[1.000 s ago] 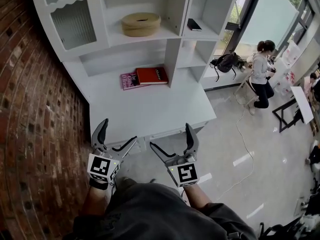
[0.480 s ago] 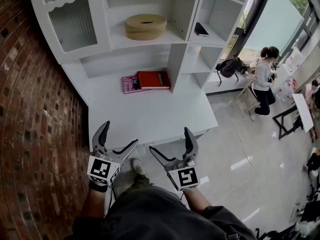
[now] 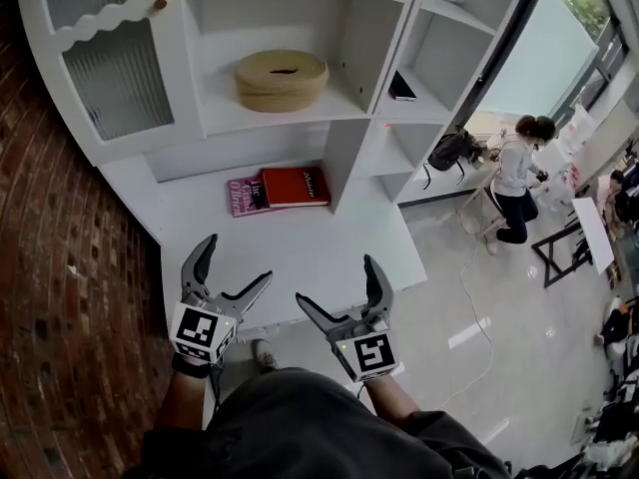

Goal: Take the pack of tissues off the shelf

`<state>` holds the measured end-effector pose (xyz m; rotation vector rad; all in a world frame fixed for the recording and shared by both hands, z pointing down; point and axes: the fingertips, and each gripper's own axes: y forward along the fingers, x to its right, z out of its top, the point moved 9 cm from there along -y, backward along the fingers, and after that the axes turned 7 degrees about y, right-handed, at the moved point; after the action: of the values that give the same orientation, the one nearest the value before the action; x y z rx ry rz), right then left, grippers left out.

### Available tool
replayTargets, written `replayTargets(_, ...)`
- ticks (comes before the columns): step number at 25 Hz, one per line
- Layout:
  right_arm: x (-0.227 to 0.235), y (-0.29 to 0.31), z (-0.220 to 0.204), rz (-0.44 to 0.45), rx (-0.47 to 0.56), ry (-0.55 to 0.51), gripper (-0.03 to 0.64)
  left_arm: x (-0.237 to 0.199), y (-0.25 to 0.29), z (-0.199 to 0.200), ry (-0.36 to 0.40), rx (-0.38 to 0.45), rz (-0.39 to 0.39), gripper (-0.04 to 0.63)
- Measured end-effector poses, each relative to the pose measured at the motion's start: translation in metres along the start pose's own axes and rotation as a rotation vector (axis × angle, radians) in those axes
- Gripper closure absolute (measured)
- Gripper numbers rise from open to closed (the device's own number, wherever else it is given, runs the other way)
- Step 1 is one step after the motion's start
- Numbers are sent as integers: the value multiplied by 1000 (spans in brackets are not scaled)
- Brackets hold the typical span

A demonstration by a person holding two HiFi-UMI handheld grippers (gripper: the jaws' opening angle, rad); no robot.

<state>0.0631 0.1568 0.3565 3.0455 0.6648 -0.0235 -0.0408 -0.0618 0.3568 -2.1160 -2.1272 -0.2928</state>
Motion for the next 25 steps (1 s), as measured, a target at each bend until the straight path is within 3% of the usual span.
replayTargets(12,49,99,32,-19,33,0,38,-83,95,30,54,22,-27,114)
replayTargets(17,80,134,43,-8,39,9,40,-109,133,42,73,18,1,114)
replayTargets(25,140,192,60,79,64,3,43,-131,191,54,80,-23,79,114)
